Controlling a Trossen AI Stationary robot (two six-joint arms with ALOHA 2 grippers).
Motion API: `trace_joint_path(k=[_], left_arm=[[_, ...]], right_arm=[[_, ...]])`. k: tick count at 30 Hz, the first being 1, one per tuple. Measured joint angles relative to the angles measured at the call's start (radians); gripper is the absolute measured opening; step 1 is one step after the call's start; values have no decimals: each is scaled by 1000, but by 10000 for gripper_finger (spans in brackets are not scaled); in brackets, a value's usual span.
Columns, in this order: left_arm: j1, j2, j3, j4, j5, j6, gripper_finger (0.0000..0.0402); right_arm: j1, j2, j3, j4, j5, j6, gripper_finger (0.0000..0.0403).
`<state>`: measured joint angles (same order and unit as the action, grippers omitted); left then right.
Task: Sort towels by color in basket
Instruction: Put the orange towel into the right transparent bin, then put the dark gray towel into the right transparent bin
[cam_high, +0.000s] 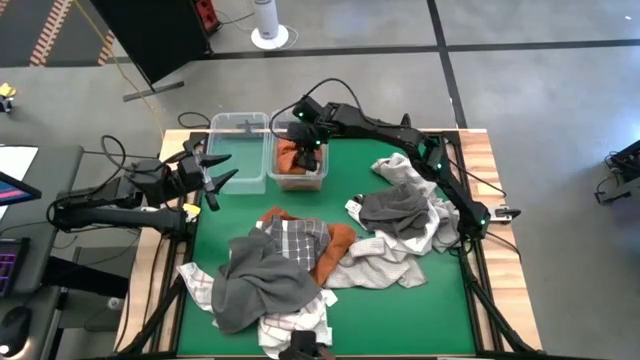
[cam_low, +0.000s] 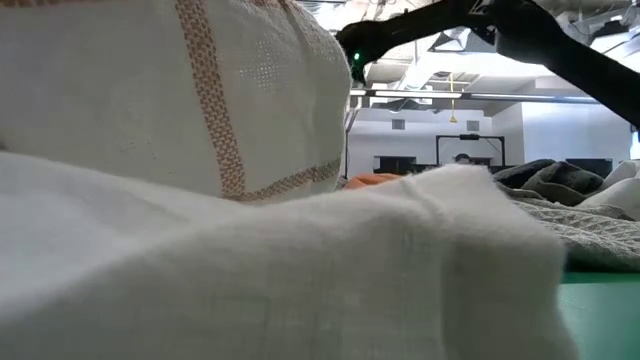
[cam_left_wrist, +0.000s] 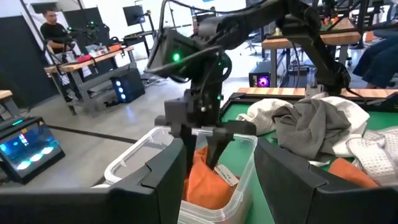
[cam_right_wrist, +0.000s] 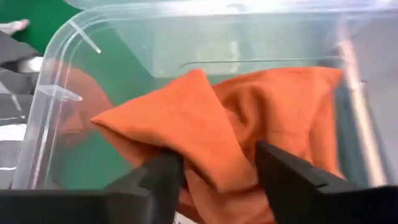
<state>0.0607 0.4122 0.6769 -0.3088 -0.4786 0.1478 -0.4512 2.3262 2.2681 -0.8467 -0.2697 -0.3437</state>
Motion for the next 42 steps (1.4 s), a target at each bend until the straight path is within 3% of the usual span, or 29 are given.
trace_joint_path(k=[5, 11, 13, 18, 24, 32, 42], left_arm=[[0, 0, 0, -8, 0, 1, 180], [0, 0, 0, -28, 7, 1, 180], [0, 0, -11, -32, 54, -4, 180], [-1, 54, -13, -36, 126, -30, 180], [-1, 133, -13, -40, 131, -60, 180], [-20, 151, -9, -48, 141, -70, 180], [-58, 22, 6, -143, 114, -115, 180]], right_arm=[[-2, -131, 0, -32, 72, -14, 282], [15, -280, 1, -106, 58, 10, 286], [39, -309, 1, -172, 54, 24, 286], [131, -327, 1, -328, 54, 79, 286], [315, -316, 1, -346, 59, 90, 286], [456, -312, -118, -148, 97, 80, 286], [524, -312, -372, 171, 99, 89, 286]])
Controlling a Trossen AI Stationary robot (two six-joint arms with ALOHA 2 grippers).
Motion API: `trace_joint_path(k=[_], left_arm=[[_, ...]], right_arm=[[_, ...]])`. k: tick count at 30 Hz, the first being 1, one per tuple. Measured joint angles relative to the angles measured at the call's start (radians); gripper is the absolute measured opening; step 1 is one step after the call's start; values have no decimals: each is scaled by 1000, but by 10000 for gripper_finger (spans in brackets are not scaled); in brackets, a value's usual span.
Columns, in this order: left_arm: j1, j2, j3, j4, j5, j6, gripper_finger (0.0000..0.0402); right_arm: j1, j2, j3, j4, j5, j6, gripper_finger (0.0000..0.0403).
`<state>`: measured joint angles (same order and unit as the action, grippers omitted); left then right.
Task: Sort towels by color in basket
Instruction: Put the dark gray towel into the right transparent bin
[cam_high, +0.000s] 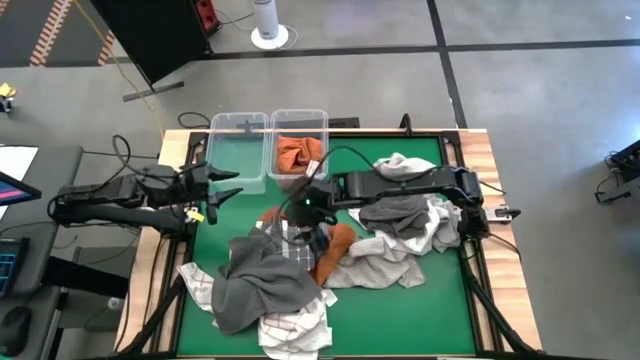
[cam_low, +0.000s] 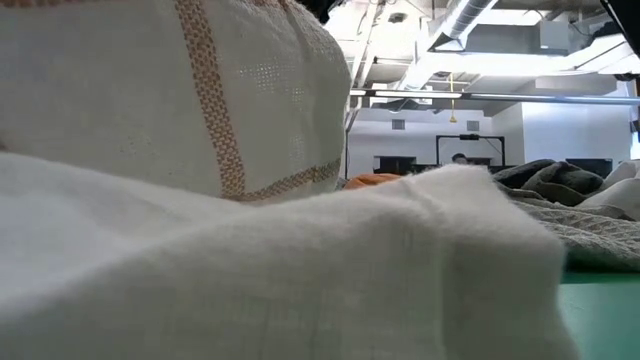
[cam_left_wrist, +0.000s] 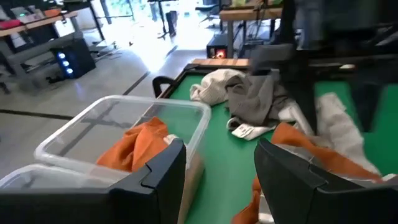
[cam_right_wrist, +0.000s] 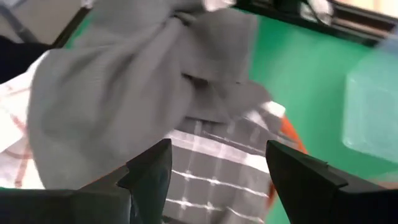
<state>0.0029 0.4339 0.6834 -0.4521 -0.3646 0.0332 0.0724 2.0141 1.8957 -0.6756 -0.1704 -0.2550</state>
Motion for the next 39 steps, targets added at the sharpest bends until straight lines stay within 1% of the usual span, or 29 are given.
trace_joint_path(k=[7, 15, 17, 21, 26, 27, 29, 32, 35, 37, 39], left_arm=[[0, 0, 0, -2, -59, -12, 180], [0, 11, 0, 9, -188, -48, 180], [0, 11, 0, 9, -190, -58, 180], [-5, 11, 0, -4, -180, -59, 180], [-18, 11, 0, -22, -171, -75, 180], [-22, 11, 0, -30, -168, -82, 180], [-26, 12, 0, -54, -164, -91, 180], [-32, 9, 0, -81, -164, -110, 180], [-44, 9, 0, -109, -156, -127, 180], [-54, 8, 0, -128, -130, -136, 180], [-64, 8, 0, -144, -111, -143, 180]], right_arm=[[84, -2, -84, 122, -15, 27, 286], [113, 3, -115, 234, -50, 71, 286], [115, 4, -117, 263, -40, 94, 286], [127, 37, -133, 376, 25, 103, 286], [142, 123, -140, 382, 51, 207, 285], [142, 134, -139, 404, 64, 227, 285], [146, 142, -137, 419, 94, 262, 285], [154, 152, -137, 441, 107, 307, 284], [170, 152, -136, 434, 173, 333, 264], [175, 152, -135, 422, 189, 338, 233], [180, 152, -135, 414, 177, 355, 194]])
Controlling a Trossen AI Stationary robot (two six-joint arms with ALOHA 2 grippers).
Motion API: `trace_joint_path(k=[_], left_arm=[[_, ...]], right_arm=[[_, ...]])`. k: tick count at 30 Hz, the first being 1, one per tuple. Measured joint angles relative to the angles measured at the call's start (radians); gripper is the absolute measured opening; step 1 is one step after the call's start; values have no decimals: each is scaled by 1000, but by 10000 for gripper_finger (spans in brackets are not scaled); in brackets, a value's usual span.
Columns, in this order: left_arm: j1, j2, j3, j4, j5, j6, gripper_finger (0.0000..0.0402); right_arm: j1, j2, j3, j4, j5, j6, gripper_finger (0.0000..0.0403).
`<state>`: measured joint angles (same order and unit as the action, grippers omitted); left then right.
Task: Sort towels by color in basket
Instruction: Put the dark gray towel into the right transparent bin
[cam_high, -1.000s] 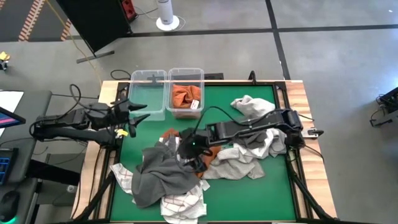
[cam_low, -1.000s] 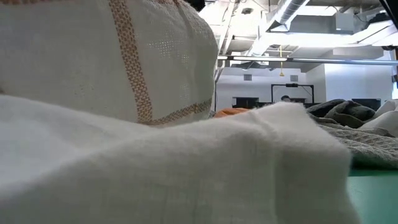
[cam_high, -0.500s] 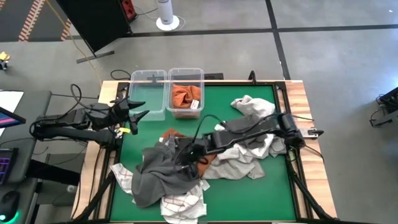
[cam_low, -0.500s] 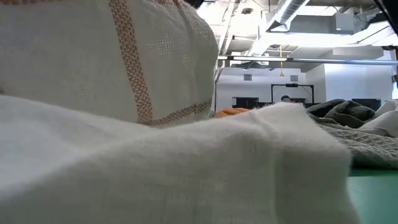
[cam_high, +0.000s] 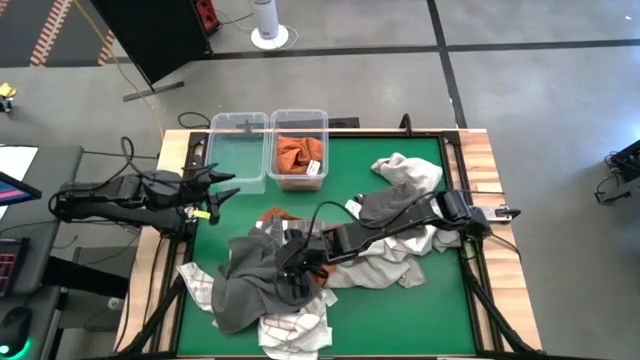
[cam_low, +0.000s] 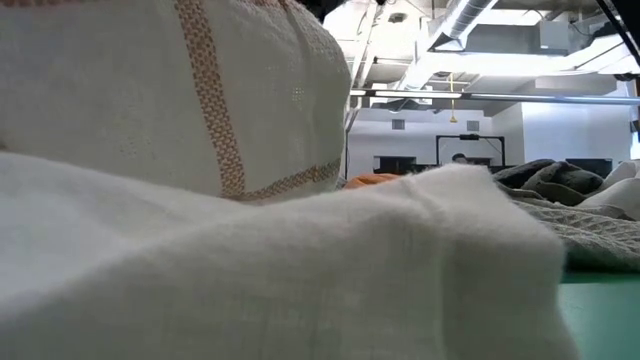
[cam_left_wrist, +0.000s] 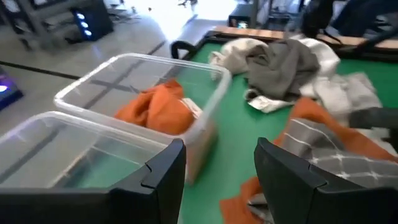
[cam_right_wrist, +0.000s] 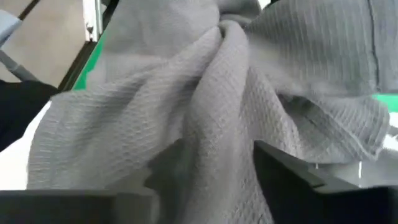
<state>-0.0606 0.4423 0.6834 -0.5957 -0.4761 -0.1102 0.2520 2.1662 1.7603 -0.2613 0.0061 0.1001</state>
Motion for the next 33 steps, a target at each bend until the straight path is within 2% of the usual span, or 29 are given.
trace_joint_path(k=[7, 11, 15, 18, 25, 30, 33], left_arm=[[-36, 0, 0, -37, 4, -17, 180], [-46, 0, 0, -45, 4, -18, 180], [-47, 0, 0, -43, 4, -8, 180], [-47, 0, 0, -38, 3, 7, 180], [-47, 0, 0, -25, -13, 41, 180], [-47, 0, 0, 39, -46, 138, 180], [-47, 0, 0, 96, -46, 187, 180]], right_arm=[[0, 34, -2, -44, -29, 66, 62], [-6, 36, -1, -94, -27, 78, 15], [-23, 4, 5, -122, 2, 84, 20], [-37, -33, 47, -205, 52, 64, 18], [-64, -150, 153, -364, 225, -34, 14], [-119, -243, 188, -343, 369, -109, 14], [-173, -287, 209, -295, 386, -194, 15]])
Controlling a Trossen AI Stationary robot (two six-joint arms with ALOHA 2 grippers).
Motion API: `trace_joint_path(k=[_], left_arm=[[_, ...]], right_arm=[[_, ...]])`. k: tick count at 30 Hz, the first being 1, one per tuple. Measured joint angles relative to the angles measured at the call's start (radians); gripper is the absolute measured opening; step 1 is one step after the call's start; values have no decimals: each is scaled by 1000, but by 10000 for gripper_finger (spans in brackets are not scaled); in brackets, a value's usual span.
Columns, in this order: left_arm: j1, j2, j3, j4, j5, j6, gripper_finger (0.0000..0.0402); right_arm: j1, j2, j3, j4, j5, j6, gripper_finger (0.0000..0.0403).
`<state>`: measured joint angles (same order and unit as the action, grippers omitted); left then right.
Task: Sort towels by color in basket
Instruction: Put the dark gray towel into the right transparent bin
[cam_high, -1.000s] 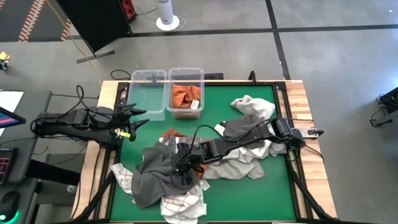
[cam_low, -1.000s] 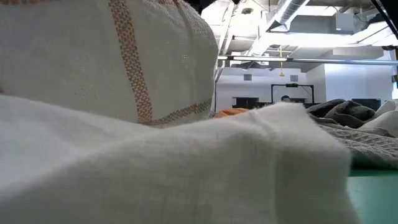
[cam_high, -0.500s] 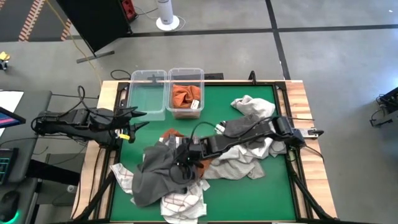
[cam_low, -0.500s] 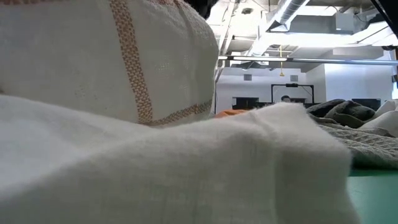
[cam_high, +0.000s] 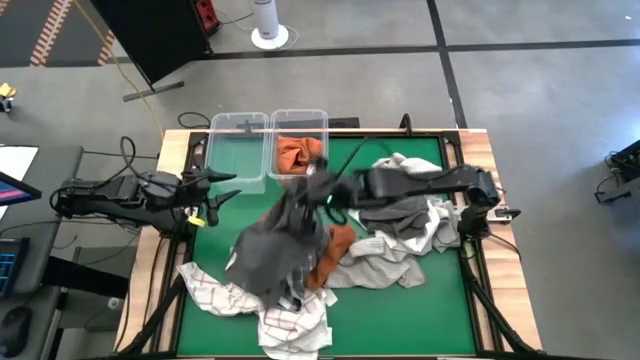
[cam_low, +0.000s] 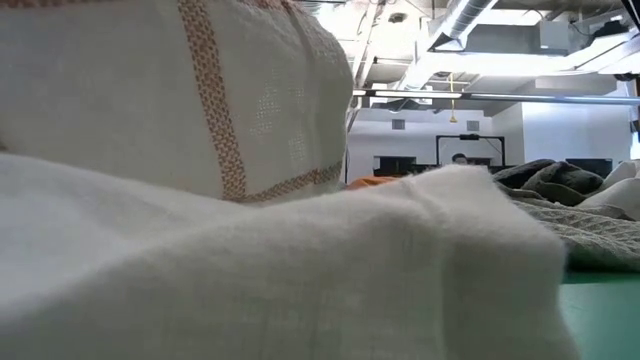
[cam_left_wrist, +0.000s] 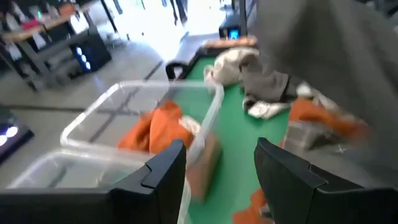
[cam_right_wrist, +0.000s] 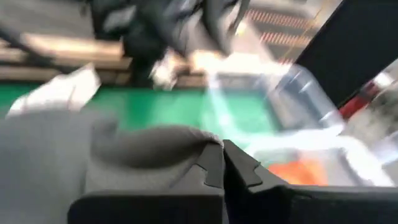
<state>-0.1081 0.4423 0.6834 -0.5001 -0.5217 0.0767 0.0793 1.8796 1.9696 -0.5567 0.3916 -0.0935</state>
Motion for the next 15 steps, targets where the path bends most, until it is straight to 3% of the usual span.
trace_joint_path(k=[6, 10, 15], left_arm=[[0, 0, 0, 104, 16, -45, 180], [-1, 1, 0, 106, 56, -67, 180], [-1, 2, 0, 83, 62, -79, 180]], right_arm=[[-128, -37, 85, 113, -47, -171, 16], [-196, -37, 141, 187, -128, -269, 16], [-250, -37, 234, 230, -135, -412, 16]])
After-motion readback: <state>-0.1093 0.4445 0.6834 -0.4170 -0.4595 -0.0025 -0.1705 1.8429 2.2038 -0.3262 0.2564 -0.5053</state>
